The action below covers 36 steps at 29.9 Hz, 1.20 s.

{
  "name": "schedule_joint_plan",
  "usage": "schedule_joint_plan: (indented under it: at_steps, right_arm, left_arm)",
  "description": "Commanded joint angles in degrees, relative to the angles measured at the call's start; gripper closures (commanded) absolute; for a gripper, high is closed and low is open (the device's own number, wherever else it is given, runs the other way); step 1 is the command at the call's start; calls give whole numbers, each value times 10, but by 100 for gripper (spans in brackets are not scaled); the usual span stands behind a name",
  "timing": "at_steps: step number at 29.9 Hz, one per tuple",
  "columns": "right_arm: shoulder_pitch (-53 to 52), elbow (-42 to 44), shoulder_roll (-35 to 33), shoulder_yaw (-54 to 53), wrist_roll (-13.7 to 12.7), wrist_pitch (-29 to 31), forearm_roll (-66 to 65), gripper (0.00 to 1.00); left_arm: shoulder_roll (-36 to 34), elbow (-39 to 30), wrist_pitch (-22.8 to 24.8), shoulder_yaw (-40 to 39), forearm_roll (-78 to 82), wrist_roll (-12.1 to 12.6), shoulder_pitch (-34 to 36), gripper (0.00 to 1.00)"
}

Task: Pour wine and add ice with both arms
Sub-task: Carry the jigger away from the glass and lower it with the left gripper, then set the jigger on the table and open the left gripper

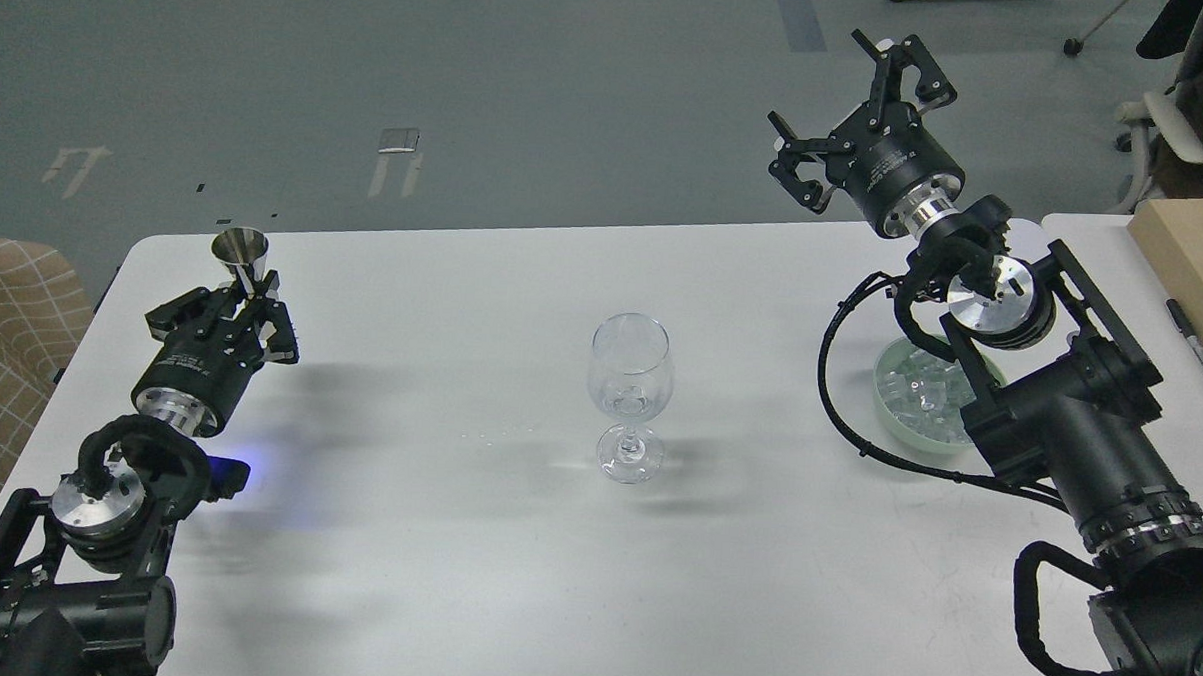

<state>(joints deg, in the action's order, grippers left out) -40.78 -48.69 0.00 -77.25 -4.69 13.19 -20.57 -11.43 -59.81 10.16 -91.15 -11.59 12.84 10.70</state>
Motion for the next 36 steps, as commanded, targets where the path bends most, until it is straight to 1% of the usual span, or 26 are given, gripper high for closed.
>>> schedule_joint_plan:
  at_steps: [1, 4, 15, 19, 21, 25, 27, 29, 36]
  right_arm:
    - [0, 0, 0, 0, 0, 0, 0, 0]
    - [0, 0, 0, 2, 0, 0, 0, 0]
    - [0, 0, 0, 3, 0, -2, 0, 0]
    - [0, 0, 0, 3, -1, -2, 0, 0]
    - [-1, 0, 0, 2, -1, -2, 0, 0]
    - [-1, 0, 0, 2, 0, -2, 0, 0]
    - [-1, 0, 0, 2, -1, -2, 0, 0]
    - [0, 0, 0, 2, -1, -1, 0, 0]
    - [-1, 3, 0, 1, 0, -2, 0, 0]
  left_arm:
    - [0, 15, 10, 0, -6, 0, -4, 93]
    - [-1, 35, 21, 0, -6, 0, -4, 93]
    - [-2, 57, 46, 2, -5, 1, -5, 90]
    - [-2, 61, 48, 1, -6, 1, -5, 89]
    - [-1, 69, 58, 2, -6, 1, -6, 88]
    - [-2, 75, 60, 4, -6, 1, -5, 86]
    - [-1, 77, 59, 4, -6, 2, -5, 82]
    - [-1, 78, 59, 4, -6, 4, -5, 72]
    - [-1, 78, 59, 3, -7, 3, -5, 63]
